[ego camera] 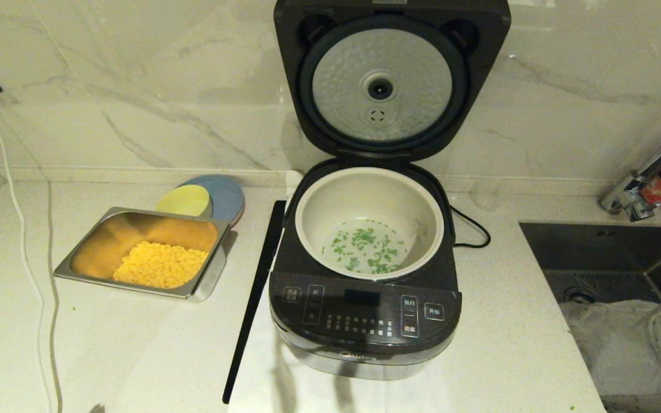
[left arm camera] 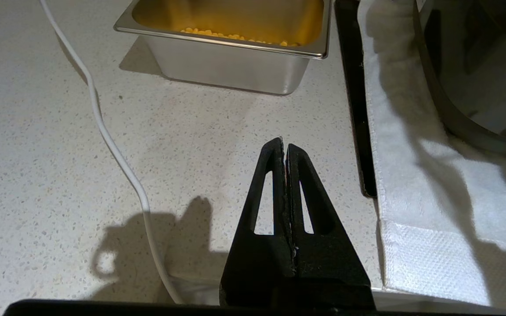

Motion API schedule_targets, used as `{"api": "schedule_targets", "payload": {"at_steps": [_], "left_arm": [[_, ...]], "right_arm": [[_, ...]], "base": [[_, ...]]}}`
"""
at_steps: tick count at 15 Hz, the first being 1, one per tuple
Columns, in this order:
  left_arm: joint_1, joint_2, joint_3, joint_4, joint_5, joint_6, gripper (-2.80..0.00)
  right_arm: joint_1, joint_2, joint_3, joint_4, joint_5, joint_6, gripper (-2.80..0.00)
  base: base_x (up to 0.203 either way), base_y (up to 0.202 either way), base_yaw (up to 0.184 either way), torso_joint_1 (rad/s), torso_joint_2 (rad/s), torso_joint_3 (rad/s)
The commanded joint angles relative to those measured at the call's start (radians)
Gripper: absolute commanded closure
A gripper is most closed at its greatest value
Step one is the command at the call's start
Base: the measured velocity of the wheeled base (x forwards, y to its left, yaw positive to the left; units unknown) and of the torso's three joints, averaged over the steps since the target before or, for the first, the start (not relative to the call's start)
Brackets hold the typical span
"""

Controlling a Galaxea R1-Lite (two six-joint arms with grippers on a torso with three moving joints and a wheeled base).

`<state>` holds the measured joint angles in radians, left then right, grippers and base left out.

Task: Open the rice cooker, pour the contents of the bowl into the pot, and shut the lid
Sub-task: Fill a bowl with water from the tap

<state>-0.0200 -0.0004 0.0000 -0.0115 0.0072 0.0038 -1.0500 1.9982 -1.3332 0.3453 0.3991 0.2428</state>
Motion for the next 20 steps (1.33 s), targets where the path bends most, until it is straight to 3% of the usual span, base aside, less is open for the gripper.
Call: {"api": "schedule_targets", "payload": {"at_steps": [1,15,20], "left_arm": [[0.000,-0.001,0.009,-0.001,0.000,0.001,0.00],[0.000,-0.001,0.009,-0.001,0.000,0.001,0.00],[0.000,-0.001,0.009,-0.001,0.000,0.000,0.00]], "right_arm": [[0.002,0.077,-0.033,0.001,0.006,0.012,0.00],[0.099,0.211,-0.242,0.001,0.009,0.123,0.00],[0.139,0.217,-0.265,0.001,0.006,0.128,0.00]], "base": [[0.000,0.000,0.000,0.000,0.00,0.000],[0.000,0.000,0.000,0.000,0.00,0.000],[0.000,0.000,0.000,0.000,0.00,0.000]]}}
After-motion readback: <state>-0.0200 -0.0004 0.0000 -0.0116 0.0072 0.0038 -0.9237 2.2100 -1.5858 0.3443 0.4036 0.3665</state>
